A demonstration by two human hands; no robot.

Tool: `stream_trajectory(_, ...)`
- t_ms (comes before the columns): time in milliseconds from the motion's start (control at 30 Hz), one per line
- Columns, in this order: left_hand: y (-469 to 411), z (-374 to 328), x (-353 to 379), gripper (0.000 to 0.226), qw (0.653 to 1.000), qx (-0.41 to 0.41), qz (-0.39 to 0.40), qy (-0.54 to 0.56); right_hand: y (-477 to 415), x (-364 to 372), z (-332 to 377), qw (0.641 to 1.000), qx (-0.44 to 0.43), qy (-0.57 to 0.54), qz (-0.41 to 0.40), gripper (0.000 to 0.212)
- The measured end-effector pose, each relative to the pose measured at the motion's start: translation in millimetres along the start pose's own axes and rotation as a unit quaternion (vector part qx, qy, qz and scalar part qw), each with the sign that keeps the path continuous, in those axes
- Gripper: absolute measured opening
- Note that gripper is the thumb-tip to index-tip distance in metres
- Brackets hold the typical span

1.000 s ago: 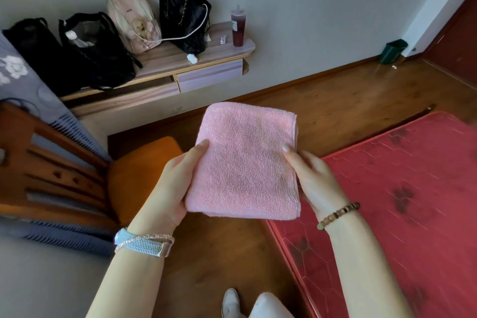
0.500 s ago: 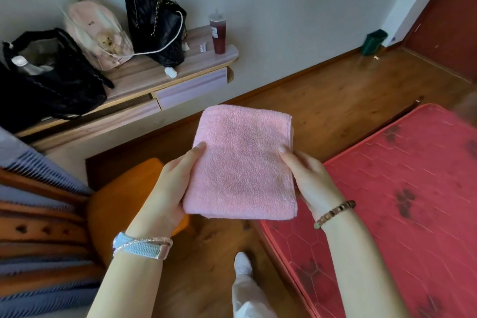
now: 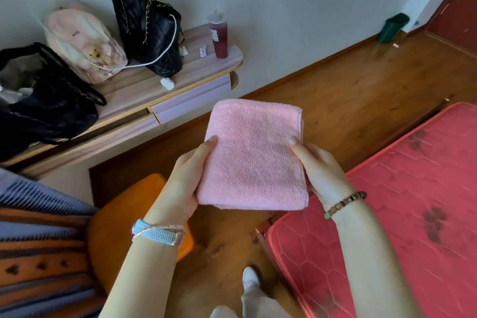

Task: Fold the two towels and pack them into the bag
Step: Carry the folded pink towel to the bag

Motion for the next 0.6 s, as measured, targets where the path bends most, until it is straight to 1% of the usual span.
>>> stream_trajectory(100,-18,-9,1,0.029,1.000,-0.006,-0.004,-0.005,-17,0,6,1.000,0.008,0.000,0.008,0.058)
stream_trajectory(300,-56,-30,7,0.025,1.000,-0.008,0.010,-0.011,-54,-1,17,1.000,0.015,-0.004,0.009,0.071)
stream_trajectory(400,-79,-41,11,0.023,0.999,-0.011,0.026,-0.019,-73,-3,24,1.000,0.018,-0.002,-0.001,0.072)
stream_trajectory(533,-114,-61,13,0.022,0.998,-0.003,0.056,-0.030,-102,-2,38,0.999,0.029,0.001,-0.018,0.058)
stream_trajectory(600,-135,-73,16,0.029,0.996,0.001,0.076,-0.049,-118,-2,44,0.999,0.036,-0.002,-0.032,0.049)
Point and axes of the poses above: each hand's wrist, its own y-axis away from the middle knuckle, its own x-axis out of the palm, z = x × y, the point moved 1 cm from there along -y, towards the middle knuckle, and after that the axes turned 4 degrees about z, right-handed, at the moved point
